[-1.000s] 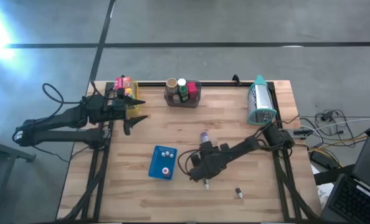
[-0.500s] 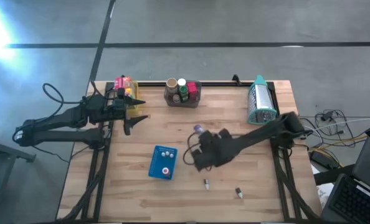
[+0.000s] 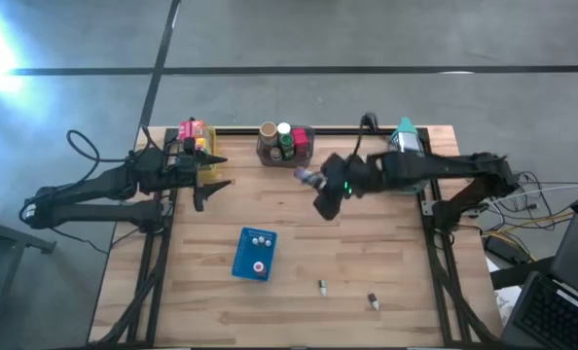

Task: Pick & Place Kitchen Items
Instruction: Put the large purple food coloring bottle into the blue bin

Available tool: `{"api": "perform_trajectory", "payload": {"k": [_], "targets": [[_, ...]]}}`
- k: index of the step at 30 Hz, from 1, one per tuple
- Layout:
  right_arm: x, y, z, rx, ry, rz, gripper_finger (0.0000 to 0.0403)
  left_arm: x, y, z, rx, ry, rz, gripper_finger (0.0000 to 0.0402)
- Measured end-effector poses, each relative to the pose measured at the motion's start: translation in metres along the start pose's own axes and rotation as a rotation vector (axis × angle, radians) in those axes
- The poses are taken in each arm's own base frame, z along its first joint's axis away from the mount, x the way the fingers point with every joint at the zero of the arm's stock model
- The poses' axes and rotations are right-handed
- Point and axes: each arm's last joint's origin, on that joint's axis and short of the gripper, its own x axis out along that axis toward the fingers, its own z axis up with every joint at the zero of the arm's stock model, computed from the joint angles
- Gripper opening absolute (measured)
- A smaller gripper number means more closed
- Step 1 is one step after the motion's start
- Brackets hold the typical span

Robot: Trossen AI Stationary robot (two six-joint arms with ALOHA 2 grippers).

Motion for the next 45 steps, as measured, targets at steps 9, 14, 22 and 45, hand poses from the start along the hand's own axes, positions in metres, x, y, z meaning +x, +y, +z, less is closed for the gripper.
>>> {"api": "perform_trajectory", "payload": {"k": [9,14,22,45], "targets": [[-0.015,-0.024,0.06,-0.118,0.034,0.064,0.0113,0.0,0.0,0.0,0.0,0.001,0.0,0.0296],[-0.006,-0.022,0.084,-0.223,0.16,0.018,0.0124,0.0,0.0,0.0,0.0,0.002,0.0,0.0296],[0.027,-0.022,0.101,-0.327,0.325,-0.019,0.0115,0.0,0.0,0.0,0.0,0.002,0.0,0.0296],[0.065,-0.003,0.091,-0.864,0.342,-0.208,0.0113,0.003,0.0,-0.002,0.001,0.018,-0.002,0.0296]]}}
